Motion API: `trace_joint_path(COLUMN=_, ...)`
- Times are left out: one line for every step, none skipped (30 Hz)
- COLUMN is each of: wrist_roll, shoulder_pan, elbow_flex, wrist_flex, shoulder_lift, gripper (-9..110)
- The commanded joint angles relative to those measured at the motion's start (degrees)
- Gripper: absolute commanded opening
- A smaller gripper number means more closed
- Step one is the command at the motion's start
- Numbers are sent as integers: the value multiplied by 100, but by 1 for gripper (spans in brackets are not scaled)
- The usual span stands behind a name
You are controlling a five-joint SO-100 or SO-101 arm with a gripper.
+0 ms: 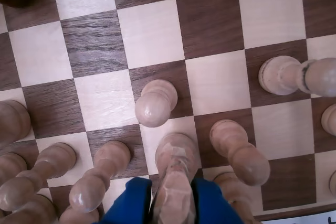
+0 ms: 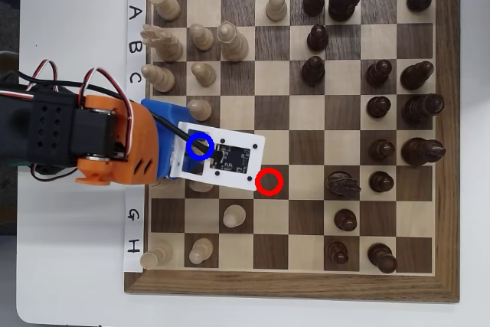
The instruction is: Move the piece to destination
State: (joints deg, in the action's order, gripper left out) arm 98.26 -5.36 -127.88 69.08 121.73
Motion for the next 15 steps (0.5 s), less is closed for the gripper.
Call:
trace_joint_path(wrist_roll=141, shoulder_pan=158, elbow_flex=44, wrist_flex=-237, shoulder_lift=0, gripper=0)
trace_joint_path(wrist_roll=149, shoulder_pan=158, elbow_flex=53, wrist_flex=-237, shoulder_lift=9, gripper=0)
trace_joint_path(wrist_roll=158, shoulder_pan=167, elbow_flex=53, wrist_flex=-237, shoulder_lift=9, gripper=0)
trace_joint_path(wrist_roll=176, shoulder_pan=176, elbow_flex=62, wrist_flex=-237, shoulder_lift=18, gripper=0)
trace_joint_path(wrist_roll=211, shoulder_pan=176, elbow_flex=88, wrist_flex=-237, shoulder_lift=18, gripper=0)
trace_joint_path(wrist_roll=237, shoulder_pan=185, elbow_flex=114, wrist_flex=-229, shoulder_lift=26, gripper=0)
trace_joint_path(wrist_roll=237, shoulder_pan=193, elbow_flex=123, wrist_flex=-237, shoulder_lift=26, gripper=0)
trace_joint_path(wrist_roll=237, shoulder_pan=202, elbow_flex=132, wrist_flex=-255, shoulder_lift=35, gripper=0)
trace_joint_path(wrist_roll=246, shoulder_pan=220, elbow_flex=141, wrist_flex=-264, shoulder_lift=35, gripper=0)
trace_joint_path(wrist_roll=264, shoulder_pan=229, elbow_flex=149, wrist_flex=-281, shoulder_lift=35, gripper=0)
trace_joint_path(wrist_roll=281, shoulder_pan=237, elbow_flex=167, wrist_flex=-290, shoulder_lift=35, gripper=0)
trace_joint_path(wrist_roll=281, shoulder_pan=237, elbow_flex=176, wrist_flex=-316, shoulder_lift=35, gripper=0)
trace_joint_path(wrist_roll=290, shoulder_pan=237, elbow_flex=176, wrist_flex=-369, shoulder_lift=35, gripper=0)
trace_joint_path(wrist_roll=299, shoulder_pan=237, elbow_flex=176, wrist_flex=-413, shoulder_lift=35, gripper=0)
trace_joint_path(wrist_roll=299, shoulder_pan=237, elbow_flex=176, wrist_flex=-457, shoulder_lift=35, gripper=0)
